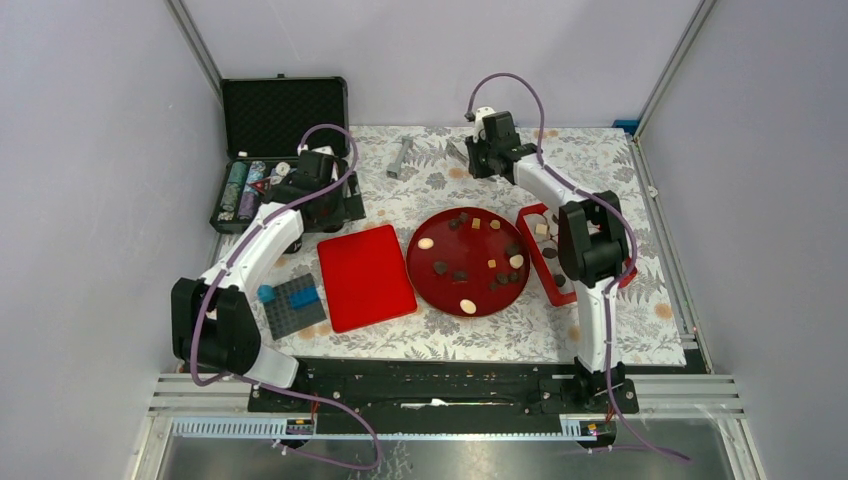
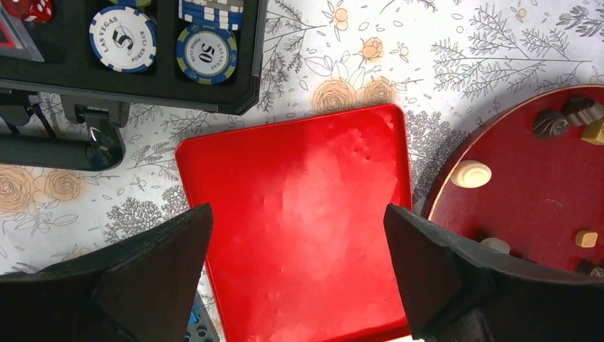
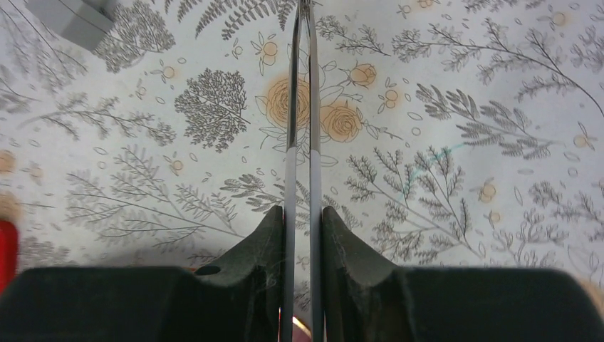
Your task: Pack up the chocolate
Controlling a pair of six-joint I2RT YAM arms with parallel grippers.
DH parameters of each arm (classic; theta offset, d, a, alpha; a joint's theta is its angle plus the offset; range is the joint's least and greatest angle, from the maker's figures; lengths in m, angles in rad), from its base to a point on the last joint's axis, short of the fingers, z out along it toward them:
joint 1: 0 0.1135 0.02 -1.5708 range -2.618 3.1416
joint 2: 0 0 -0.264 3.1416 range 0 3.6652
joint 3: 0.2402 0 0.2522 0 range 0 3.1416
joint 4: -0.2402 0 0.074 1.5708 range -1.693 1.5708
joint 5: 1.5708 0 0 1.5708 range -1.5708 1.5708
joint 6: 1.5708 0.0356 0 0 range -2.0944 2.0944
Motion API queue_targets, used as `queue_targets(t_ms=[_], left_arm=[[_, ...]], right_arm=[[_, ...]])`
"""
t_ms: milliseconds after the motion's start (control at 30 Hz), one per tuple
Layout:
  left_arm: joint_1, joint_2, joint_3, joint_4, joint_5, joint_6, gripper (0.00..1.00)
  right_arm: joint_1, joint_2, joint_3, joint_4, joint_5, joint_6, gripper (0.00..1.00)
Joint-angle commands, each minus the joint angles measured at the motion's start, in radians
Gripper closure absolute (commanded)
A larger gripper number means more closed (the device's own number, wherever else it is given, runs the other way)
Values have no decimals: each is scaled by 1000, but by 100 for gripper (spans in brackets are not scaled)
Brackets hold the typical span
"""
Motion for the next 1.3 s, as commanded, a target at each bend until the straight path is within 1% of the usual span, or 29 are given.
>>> queue_targets(t_ms=[0, 100, 167, 233, 300, 367, 500, 533, 633, 700, 800, 867, 967, 1033, 1133, 1200, 1267], left_arm=[[2, -54, -8, -2, -23, -4, 1], [2, -75, -18, -6, -29, -9, 1], [2, -84, -19, -13, -31, -12, 1], [2, -92, -22, -18, -30, -15, 1], [2, -101, -24, -20, -29, -15, 1], [2, -107, -27, -22, -27, -18, 1], [2, -126, -33, -27, -21, -24, 1], [2, -131, -37, -28, -20, -24, 1], [2, -143, -42, -26, -12, -25, 1], [2, -148, -45, -25, -5, -26, 1], [2, -145, -45, -24, 3, -26, 1], [2, -146, -47, -20, 7, -25, 1], [2, -151, -54, -21, -2, -22, 1], [2, -160, -65, -34, -18, -27, 1], [2, -192, -97, -81, -81, -57, 1], [2, -209, -132, -124, -136, -104, 2], [6, -206, -166, -166, -168, -146, 6]], right_arm=[[0, 37, 45, 89, -56, -222, 82], [0, 7, -76, 256, -27, -303, 77], [-1, -8, -156, 352, 29, -327, 68], [-2, 0, -166, 377, 77, -344, 52], [-5, 19, -148, 368, 103, -348, 36], [-5, 30, -130, 363, 126, -346, 26], [-5, -5, -123, 372, 186, -306, 21], [-5, -37, -133, 381, 201, -294, 18], [-5, -131, -180, 387, 233, -237, 15], [-5, -194, -207, 354, 264, -185, 13], [-5, -271, -224, 244, 270, -105, 12], [-5, -317, -252, 148, 243, -52, 7], [-5, -412, -347, 117, 160, 29, 1], [-2, -477, -422, 117, 88, 89, 0], [12, -567, -506, 97, 4, 156, 0], [34, -611, -556, 98, -19, 178, 0], [61, -651, -604, 117, -18, 188, 0]])
